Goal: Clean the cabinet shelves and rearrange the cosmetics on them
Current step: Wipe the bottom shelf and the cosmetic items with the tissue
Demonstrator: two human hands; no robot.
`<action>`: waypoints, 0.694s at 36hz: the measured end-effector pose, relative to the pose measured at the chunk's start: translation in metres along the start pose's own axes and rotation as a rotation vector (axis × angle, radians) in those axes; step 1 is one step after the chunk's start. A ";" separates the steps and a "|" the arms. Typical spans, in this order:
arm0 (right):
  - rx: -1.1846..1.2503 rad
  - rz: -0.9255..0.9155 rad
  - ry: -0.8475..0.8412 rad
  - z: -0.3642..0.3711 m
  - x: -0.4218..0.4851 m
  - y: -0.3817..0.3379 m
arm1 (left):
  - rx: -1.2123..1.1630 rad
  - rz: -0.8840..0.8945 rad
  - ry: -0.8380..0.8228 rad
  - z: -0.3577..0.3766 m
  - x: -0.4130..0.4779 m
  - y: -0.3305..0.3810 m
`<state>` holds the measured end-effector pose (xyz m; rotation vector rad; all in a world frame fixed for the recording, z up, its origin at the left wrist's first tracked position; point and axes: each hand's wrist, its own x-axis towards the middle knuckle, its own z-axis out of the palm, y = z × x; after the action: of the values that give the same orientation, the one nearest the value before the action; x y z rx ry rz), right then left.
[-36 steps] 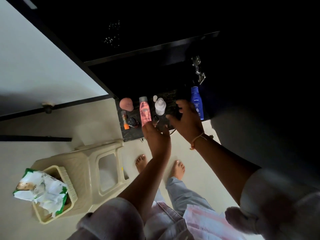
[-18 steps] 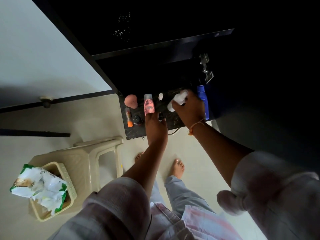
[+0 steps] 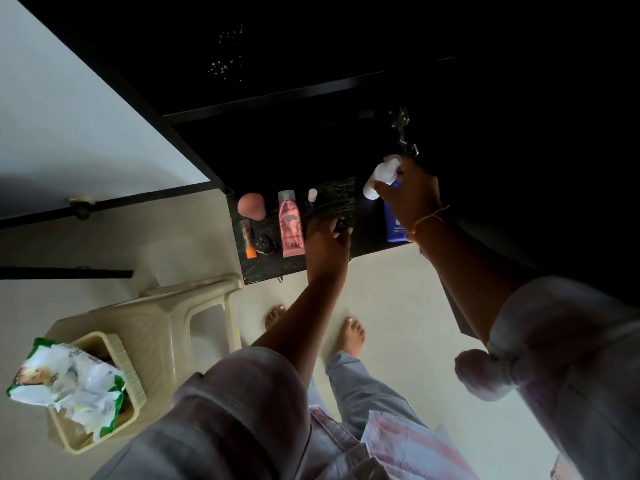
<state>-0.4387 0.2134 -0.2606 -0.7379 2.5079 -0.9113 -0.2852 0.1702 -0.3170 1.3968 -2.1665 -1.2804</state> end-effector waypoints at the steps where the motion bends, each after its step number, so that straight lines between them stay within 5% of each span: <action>1: -0.009 0.000 -0.010 -0.001 0.003 0.001 | -0.001 0.011 -0.013 0.005 0.002 0.004; 14: -0.027 0.024 -0.055 -0.001 0.009 0.014 | 0.068 0.097 -0.084 0.057 0.018 0.024; 25: -0.135 0.028 0.119 0.003 -0.017 0.012 | -0.011 0.052 -0.086 0.059 0.011 0.034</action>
<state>-0.4281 0.2296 -0.2681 -0.7061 2.6992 -0.8051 -0.3476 0.1978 -0.3265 1.2958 -2.2320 -1.3544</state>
